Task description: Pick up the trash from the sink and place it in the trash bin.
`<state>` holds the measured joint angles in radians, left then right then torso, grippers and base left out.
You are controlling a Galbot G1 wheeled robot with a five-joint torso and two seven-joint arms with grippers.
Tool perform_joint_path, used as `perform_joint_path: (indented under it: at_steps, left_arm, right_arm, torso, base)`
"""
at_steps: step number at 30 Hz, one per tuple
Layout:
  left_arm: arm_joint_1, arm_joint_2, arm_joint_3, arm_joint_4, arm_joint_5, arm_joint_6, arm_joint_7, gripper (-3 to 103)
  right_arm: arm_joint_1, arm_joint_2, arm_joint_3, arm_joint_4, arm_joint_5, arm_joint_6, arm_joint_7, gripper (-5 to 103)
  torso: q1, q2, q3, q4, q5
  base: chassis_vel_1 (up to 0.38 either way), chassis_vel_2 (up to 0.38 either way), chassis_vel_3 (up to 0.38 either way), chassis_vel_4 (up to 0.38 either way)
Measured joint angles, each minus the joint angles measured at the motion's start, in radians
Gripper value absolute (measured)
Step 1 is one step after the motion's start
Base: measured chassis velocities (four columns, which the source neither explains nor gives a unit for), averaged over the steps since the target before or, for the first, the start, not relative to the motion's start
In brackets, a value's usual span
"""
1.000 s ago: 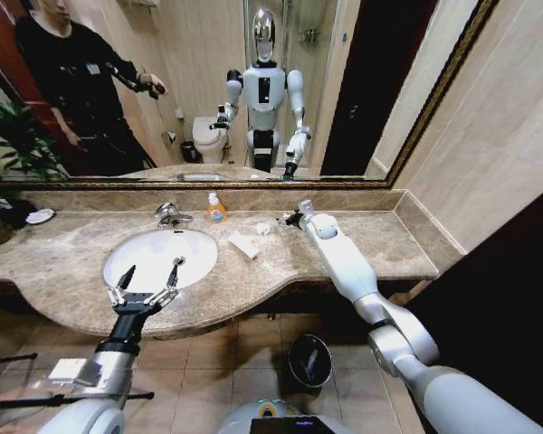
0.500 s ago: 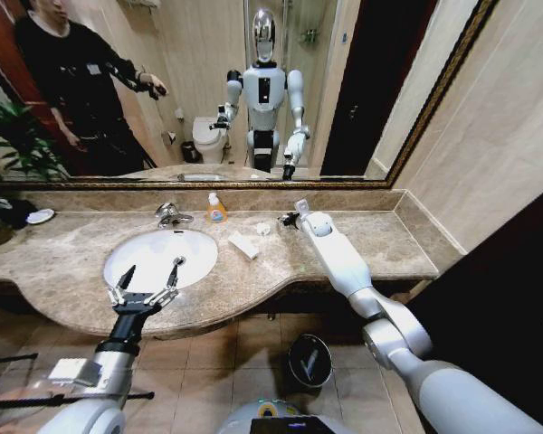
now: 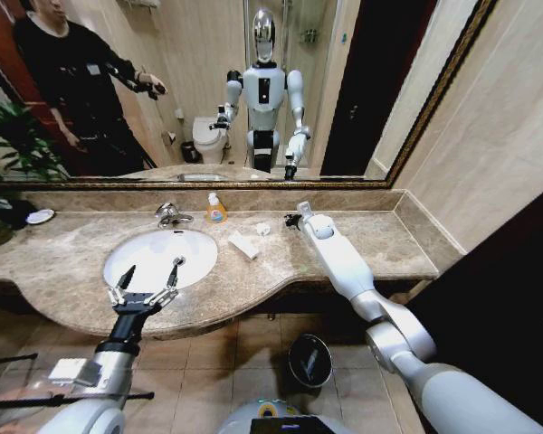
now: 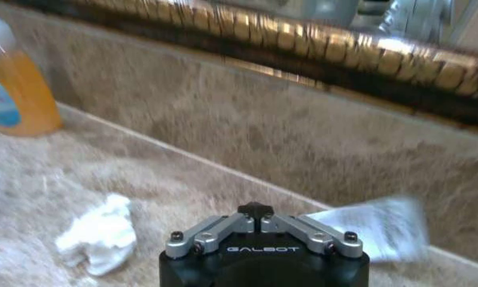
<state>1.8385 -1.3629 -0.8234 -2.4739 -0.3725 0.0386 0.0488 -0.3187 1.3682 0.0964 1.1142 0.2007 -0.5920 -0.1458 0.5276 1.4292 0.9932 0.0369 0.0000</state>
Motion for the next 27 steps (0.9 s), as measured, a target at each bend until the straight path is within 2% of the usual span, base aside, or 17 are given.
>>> perform_joint_path:
  at_steps: [4, 6, 7, 8, 9, 10, 11, 13, 14, 15, 16, 18, 19, 21, 22, 24, 27]
  left_arm:
    - [0.0, 0.0, 0.0, 0.0, 0.0, 0.0, 0.0, 100]
    - [0.0, 0.0, 0.0, 0.0, 0.0, 0.0, 0.0, 100]
    - [0.0, 0.0, 0.0, 0.0, 0.0, 0.0, 0.0, 100]
    - [0.0, 0.0, 0.0, 0.0, 0.0, 0.0, 0.0, 100]
    - [0.0, 0.0, 0.0, 0.0, 0.0, 0.0, 0.0, 100]
    - [0.0, 0.0, 0.0, 0.0, 0.0, 0.0, 0.0, 100]
    - [0.0, 0.0, 0.0, 0.0, 0.0, 0.0, 0.0, 100]
    - [0.0, 0.0, 0.0, 0.0, 0.0, 0.0, 0.0, 100]
    - [0.0, 0.0, 0.0, 0.0, 0.0, 0.0, 0.0, 100]
    - [0.0, 0.0, 0.0, 0.0, 0.0, 0.0, 0.0, 100]
    - [0.0, 0.0, 0.0, 0.0, 0.0, 0.0, 0.0, 100]
    - [0.0, 0.0, 0.0, 0.0, 0.0, 0.0, 0.0, 100]
    - [0.0, 0.0, 0.0, 0.0, 0.0, 0.0, 0.0, 100]
    - [0.0, 0.0, 0.0, 0.0, 0.0, 0.0, 0.0, 100]
    - [0.0, 0.0, 0.0, 0.0, 0.0, 0.0, 0.0, 100]
    - [0.0, 0.0, 0.0, 0.0, 0.0, 0.0, 0.0, 100]
    - [0.0, 0.0, 0.0, 0.0, 0.0, 0.0, 0.0, 100]
  right_arm:
    - [-0.024, -0.027, 0.001, 0.055, 0.022, -0.008, 0.003, -2]
    - [-0.036, -0.046, 0.006, 0.073, 0.034, -0.012, 0.003, 8]
    - [-0.036, -0.046, 0.006, 0.073, 0.034, -0.012, 0.003, 8]
    - [-0.038, -0.048, 0.009, 0.067, 0.034, -0.008, 0.004, 19]
    - [-0.038, -0.046, 0.011, 0.054, 0.032, 0.001, 0.006, 25]
    - [-0.038, -0.046, 0.011, 0.054, 0.032, 0.001, 0.006, 25]
    - [-0.035, -0.039, 0.012, 0.031, 0.027, 0.015, 0.0, 30]
    - [-0.025, -0.031, 0.013, 0.007, 0.016, 0.024, -0.011, 30]
    - [-0.005, -0.017, 0.013, -0.033, -0.001, 0.044, -0.021, 41]
    - [0.022, -0.001, 0.013, -0.084, -0.023, 0.075, -0.027, 46]
    - [0.022, -0.001, 0.013, -0.084, -0.023, 0.075, -0.027, 46]
    - [0.055, 0.021, 0.022, -0.153, -0.064, 0.101, -0.029, 57]
    - [0.055, 0.021, 0.022, -0.153, -0.064, 0.101, -0.029, 57]
    - [0.06, 0.025, 0.029, -0.163, -0.082, 0.093, -0.027, 68]
    - [0.06, 0.025, 0.029, -0.163, -0.082, 0.093, -0.027, 68]
    - [0.053, 0.006, 0.028, -0.134, -0.08, 0.058, -0.03, 79]
    - [0.053, -0.006, 0.028, -0.127, -0.077, 0.045, -0.042, 84]
  torso:
    - [0.0, 0.0, 0.0, -0.0001, 0.0001]
    - [0.0, 0.0, 0.0, -0.0003, 0.0]
    - [0.0, 0.0, 0.0, -0.0003, 0.0]
    - [0.0, 0.0, 0.0, -0.0003, 0.0]
    - [0.0, 0.0, 0.0, -0.0003, 0.0]
    - [0.0, 0.0, 0.0, -0.0003, 0.0]
    - [0.0, 0.0, 0.0, -0.0003, 0.0001]
    - [0.0, 0.0, 0.0, -0.0004, 0.0001]
    - [0.0, 0.0, 0.0, -0.0002, 0.0001]
    - [0.0, 0.0, 0.0, -0.0001, -0.0002]
    - [0.0, 0.0, 0.0, -0.0001, -0.0002]
    - [0.0, 0.0, 0.0, 0.0001, -0.0001]
    - [0.0, 0.0, 0.0, 0.0001, -0.0001]
    - [0.0, 0.0, 0.0, 0.0001, -0.0001]
    - [0.0, 0.0, 0.0, 0.0001, -0.0001]
    - [0.0, 0.0, 0.0, 0.0, 0.0]
    - [0.0, 0.0, 0.0, -0.0001, -0.0001]
  base:
    - [0.0, 0.0, 0.0, 0.0]
    - [0.0, 0.0, 0.0, 0.0]
    - [0.0, 0.0, 0.0, 0.0]
    - [0.0, 0.0, 0.0, 0.0]
    - [0.0, 0.0, 0.0, 0.0]
    - [0.0, 0.0, 0.0, 0.0]
    - [0.0, 0.0, 0.0, 0.0]
    - [0.0, 0.0, 0.0, 0.0]
    - [0.0, 0.0, 0.0, 0.0]
    - [0.0, 0.0, 0.0, 0.0]
    - [0.0, 0.0, 0.0, 0.0]
    - [0.0, 0.0, 0.0, 0.0]
    - [0.0, 0.0, 0.0, 0.0]
    - [0.0, 0.0, 0.0, 0.0]
    - [0.0, 0.0, 0.0, 0.0]
    - [0.0, 0.0, 0.0, 0.0]
    - [0.0, 0.0, 0.0, 0.0]
